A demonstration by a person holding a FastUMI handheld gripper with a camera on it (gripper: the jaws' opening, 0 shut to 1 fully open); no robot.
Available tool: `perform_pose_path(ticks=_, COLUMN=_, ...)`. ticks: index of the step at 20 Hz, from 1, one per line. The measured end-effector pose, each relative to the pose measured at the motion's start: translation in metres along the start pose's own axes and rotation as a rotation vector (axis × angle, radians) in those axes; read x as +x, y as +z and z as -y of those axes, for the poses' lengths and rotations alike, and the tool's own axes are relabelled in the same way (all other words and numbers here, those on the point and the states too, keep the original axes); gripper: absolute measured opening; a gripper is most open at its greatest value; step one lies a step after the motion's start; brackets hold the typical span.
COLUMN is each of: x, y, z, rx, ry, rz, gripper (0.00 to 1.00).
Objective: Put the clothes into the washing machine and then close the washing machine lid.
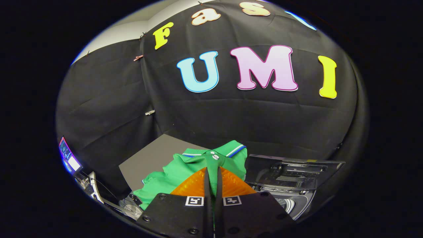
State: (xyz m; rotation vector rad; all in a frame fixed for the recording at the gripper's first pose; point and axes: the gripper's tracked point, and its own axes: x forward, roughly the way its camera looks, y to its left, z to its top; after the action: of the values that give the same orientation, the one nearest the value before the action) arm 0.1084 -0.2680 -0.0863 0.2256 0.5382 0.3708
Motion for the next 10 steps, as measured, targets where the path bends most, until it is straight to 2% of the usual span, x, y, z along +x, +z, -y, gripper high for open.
perform_pose_path(ticks=10, x=-0.038, y=0.012, z=0.068, rx=-0.024, ry=-0.092, rz=0.038, gripper=0.06)
